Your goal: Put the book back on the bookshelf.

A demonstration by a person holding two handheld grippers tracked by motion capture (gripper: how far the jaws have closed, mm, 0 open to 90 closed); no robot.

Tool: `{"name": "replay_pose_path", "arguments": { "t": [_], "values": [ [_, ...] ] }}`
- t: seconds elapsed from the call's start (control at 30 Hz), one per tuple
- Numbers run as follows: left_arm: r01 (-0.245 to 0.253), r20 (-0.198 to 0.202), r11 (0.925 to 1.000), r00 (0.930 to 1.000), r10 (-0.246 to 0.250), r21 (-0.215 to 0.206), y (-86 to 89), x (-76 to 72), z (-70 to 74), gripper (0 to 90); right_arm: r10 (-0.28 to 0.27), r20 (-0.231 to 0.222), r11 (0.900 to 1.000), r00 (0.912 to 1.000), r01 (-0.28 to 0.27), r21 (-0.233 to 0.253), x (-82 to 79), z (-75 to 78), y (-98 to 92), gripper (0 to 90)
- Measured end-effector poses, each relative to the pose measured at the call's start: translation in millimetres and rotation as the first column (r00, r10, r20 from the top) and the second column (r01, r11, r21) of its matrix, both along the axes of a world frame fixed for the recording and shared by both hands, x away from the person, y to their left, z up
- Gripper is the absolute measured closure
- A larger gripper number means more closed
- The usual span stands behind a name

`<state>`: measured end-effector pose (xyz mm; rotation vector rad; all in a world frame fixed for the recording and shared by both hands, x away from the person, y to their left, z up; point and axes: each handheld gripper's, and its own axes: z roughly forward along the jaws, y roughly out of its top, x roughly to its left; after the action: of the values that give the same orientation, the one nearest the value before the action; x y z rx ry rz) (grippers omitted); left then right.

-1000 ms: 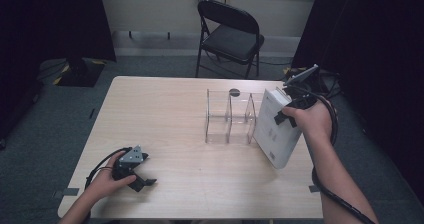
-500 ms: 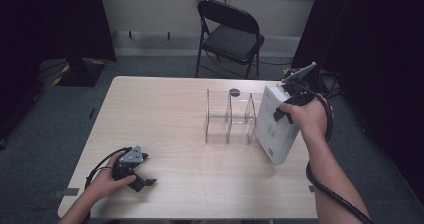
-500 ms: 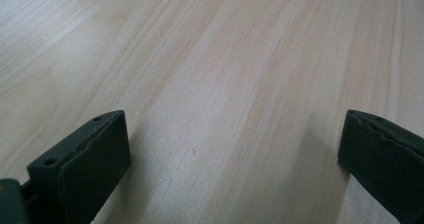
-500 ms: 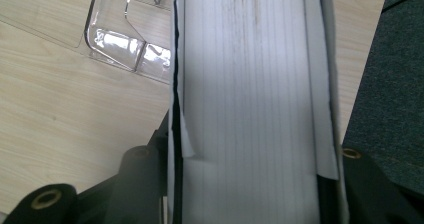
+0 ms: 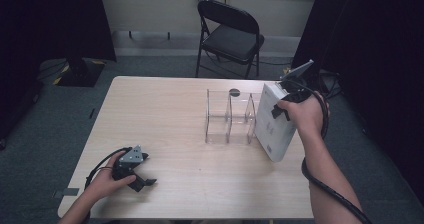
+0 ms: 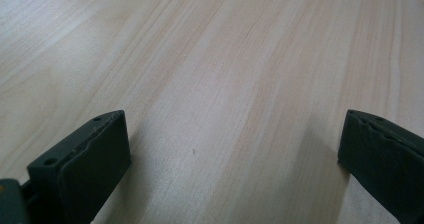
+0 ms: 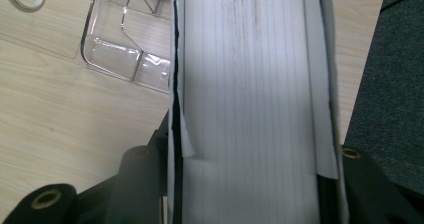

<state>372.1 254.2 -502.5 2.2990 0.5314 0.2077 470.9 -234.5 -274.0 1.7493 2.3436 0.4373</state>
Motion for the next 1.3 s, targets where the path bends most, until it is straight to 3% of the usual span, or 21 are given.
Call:
{"name": "replay_pose_path", "arguments": {
  "t": [1.3],
  "values": [
    [0.000, 0.000, 1.0000, 1.0000, 0.000, 0.000, 0.0, 0.0, 0.0, 0.0, -0.044, 0.004, 0.999, 0.9990, 0.044, 0.013, 26.7, 0.1, 5.4, 52.6]
  ]
}}
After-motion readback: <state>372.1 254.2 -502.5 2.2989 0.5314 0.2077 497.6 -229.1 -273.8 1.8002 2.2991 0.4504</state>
